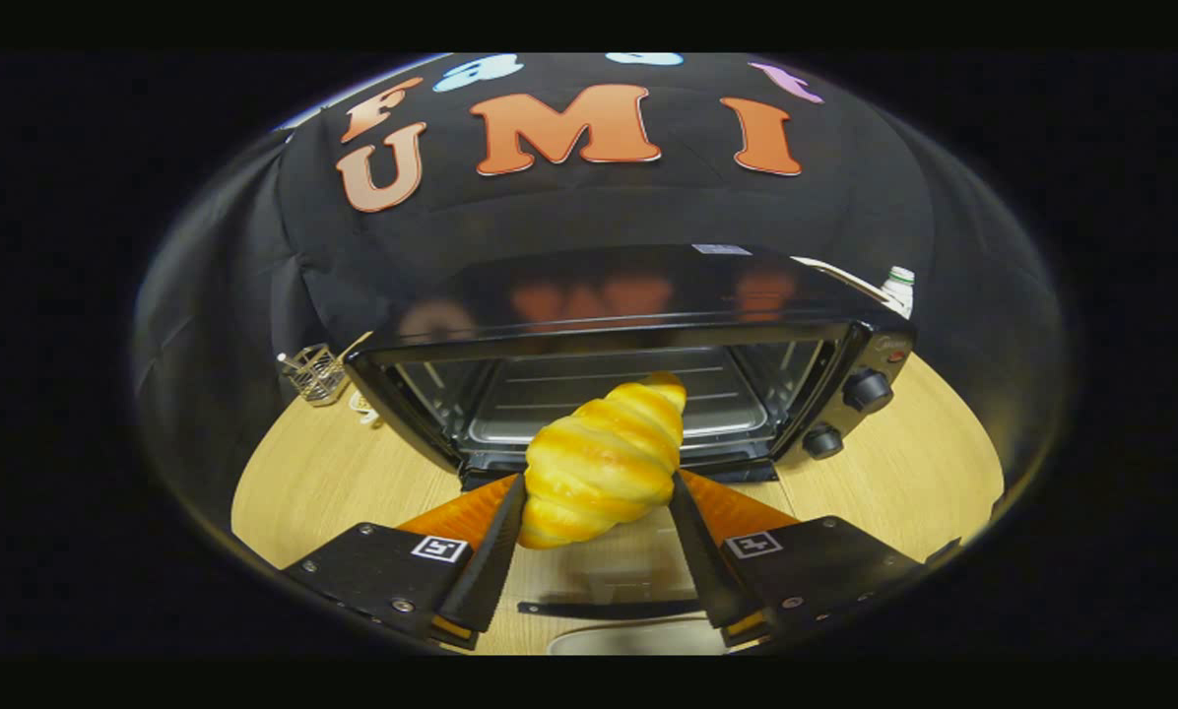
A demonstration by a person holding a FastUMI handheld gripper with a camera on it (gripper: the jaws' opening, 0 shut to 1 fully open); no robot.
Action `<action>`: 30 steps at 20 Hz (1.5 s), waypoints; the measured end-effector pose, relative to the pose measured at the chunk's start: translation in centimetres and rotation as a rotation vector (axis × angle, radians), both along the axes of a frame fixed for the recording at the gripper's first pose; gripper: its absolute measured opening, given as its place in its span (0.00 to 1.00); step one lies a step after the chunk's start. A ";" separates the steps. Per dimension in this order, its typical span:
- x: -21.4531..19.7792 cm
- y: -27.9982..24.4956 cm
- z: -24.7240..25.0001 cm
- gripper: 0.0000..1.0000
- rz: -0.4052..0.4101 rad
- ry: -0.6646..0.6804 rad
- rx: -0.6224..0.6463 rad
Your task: Open the toaster oven, put the food inside, and close the toaster oven door.
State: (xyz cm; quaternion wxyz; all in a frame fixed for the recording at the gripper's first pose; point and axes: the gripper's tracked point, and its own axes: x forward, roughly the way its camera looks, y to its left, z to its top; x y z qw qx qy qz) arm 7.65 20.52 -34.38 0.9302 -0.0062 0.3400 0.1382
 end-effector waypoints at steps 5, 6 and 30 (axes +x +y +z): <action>3.0 0.6 0.6 0.80 -0.007 -0.029 0.007; 3.4 0.9 0.9 0.80 -0.007 -0.037 0.026; 6.4 0.8 -1.7 0.99 -0.087 -0.048 0.124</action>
